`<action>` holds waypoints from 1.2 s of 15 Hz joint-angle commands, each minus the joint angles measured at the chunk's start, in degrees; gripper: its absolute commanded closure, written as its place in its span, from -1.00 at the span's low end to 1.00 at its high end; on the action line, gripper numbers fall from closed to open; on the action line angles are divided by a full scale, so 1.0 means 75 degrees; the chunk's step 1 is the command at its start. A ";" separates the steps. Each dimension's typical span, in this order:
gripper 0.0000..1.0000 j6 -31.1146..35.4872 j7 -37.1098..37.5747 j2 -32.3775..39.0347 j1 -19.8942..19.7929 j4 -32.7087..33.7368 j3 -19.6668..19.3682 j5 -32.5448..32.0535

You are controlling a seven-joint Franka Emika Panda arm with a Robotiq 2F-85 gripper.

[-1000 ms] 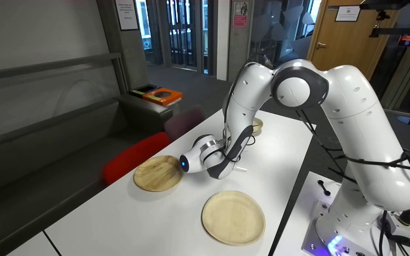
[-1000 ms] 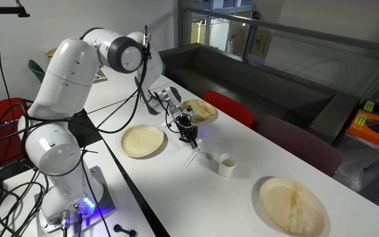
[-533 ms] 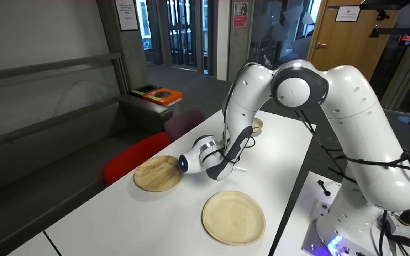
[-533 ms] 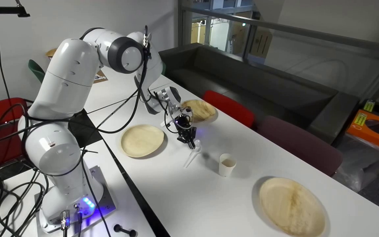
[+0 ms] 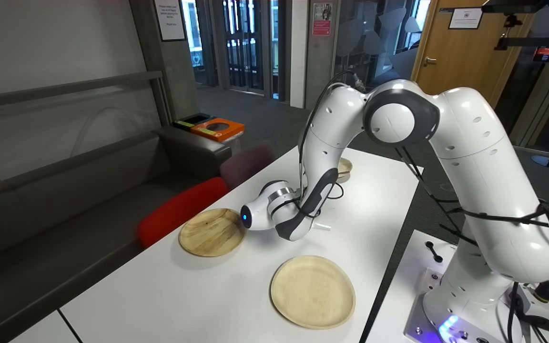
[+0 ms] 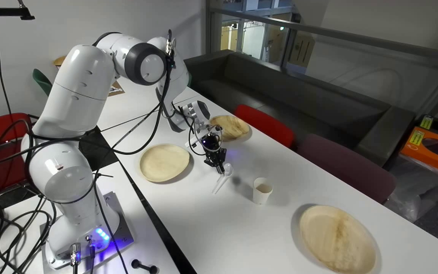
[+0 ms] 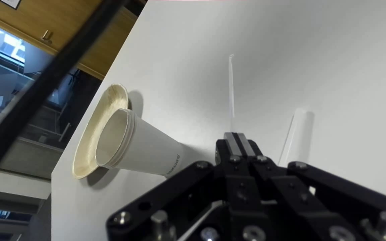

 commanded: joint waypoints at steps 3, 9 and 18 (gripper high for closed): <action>0.99 -0.0153 0.0976 -0.0199 0.0095 -0.0108 -0.0072 0.0455; 0.99 -0.0153 0.1775 -0.0105 0.0119 -0.0039 -0.0115 0.0925; 0.99 -0.0348 0.1677 0.0557 0.0135 0.0705 -0.0459 0.1124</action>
